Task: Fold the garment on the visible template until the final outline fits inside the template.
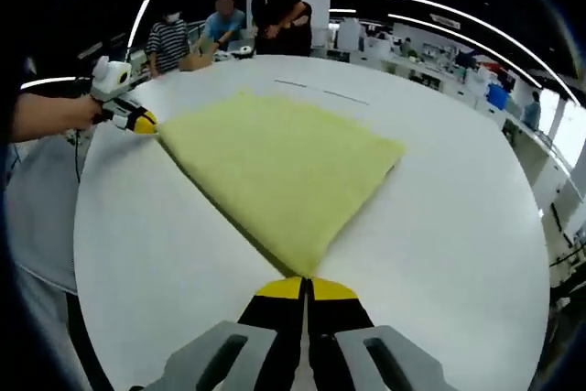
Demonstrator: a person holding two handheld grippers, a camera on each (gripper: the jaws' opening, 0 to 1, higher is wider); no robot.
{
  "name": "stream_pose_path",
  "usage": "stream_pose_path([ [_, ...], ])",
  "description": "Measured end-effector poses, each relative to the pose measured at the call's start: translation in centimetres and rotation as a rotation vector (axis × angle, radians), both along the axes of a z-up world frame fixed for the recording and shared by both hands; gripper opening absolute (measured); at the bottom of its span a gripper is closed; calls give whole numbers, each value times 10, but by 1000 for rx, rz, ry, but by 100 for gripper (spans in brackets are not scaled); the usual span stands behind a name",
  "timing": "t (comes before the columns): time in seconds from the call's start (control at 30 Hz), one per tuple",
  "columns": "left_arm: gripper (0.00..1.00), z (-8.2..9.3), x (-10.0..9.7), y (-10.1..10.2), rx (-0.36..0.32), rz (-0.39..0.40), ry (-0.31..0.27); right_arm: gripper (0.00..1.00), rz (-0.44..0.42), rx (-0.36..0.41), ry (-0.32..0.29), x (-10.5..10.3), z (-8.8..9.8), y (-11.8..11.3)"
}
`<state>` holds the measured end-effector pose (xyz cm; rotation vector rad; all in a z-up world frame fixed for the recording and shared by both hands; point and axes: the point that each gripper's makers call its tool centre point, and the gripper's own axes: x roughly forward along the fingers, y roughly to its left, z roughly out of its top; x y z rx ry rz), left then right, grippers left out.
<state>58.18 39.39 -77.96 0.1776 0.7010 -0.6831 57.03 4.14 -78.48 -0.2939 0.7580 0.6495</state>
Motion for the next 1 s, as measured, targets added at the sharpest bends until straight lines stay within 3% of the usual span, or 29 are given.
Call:
stream_pose_path([
  [0.17, 1, -6, -18, -5, -11, -22, 17, 0, 0, 4, 13, -12, -2, -8],
  [0.37, 0, -1, -34, -12, -24, -26, 28, 0, -19, 20, 40, -31, -3, -14],
  [0.43, 0, 0, -41, -12, -11, -35, 30, 0, -17, -14, 36, -37, -3, -20],
  [0.57, 0, -2, -53, -8, -20, -35, 38, 0, -21, 7, 34, -49, 0, -25],
  [0.8, 0, -4, -45, -2, 2, -22, 31, 0, -48, 60, -15, -42, 7, -20],
  [1.0, 1, -5, -42, 1, 4, -3, 31, 1, -41, 77, -13, -35, 6, -7],
])
